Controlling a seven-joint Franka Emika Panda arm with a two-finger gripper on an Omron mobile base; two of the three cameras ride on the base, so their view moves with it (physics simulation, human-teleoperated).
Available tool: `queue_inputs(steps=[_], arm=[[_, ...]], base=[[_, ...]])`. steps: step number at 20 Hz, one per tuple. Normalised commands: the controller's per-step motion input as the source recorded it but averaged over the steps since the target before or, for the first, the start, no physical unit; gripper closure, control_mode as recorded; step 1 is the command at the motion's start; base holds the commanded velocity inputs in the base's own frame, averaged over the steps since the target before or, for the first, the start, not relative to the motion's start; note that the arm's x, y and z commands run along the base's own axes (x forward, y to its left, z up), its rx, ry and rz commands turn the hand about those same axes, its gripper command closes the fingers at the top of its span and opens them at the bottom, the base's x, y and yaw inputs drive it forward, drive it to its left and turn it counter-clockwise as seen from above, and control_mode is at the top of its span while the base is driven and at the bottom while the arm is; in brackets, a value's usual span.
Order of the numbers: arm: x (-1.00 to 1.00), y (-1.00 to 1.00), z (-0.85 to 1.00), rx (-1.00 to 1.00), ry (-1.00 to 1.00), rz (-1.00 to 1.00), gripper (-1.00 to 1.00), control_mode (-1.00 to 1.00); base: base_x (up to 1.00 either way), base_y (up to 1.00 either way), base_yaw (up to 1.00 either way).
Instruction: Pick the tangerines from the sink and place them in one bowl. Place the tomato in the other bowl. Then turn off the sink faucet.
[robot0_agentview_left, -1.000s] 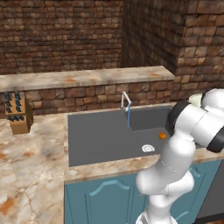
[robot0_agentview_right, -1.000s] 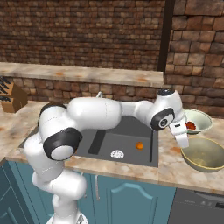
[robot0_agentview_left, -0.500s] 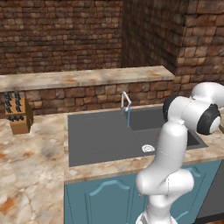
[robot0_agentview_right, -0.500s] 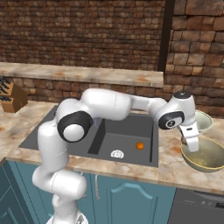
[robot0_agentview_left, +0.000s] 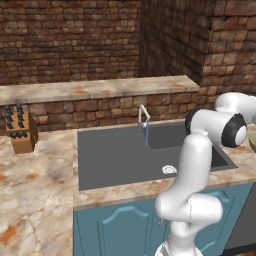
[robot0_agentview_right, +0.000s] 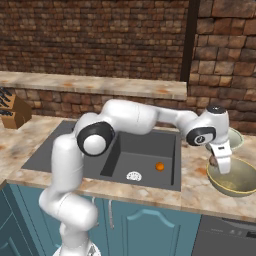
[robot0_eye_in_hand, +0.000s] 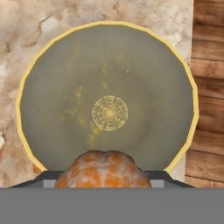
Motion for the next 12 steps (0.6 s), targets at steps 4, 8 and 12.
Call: queue_inputs(steps=[4, 8, 12], arm=[[0.12, -0.04, -0.34, 0.0, 0.0, 0.0, 1.0, -1.0], [0.12, -0.2, -0.29, 0.01, 0.0, 0.0, 1.0, -1.0], [0.12, -0.21, -0.28, 0.02, 0.0, 0.0, 1.0, -1.0]], base=[[0.0, 0.0, 0.0], [0.0, 0.0, 0.0], [0.0, 0.0, 0.0]])
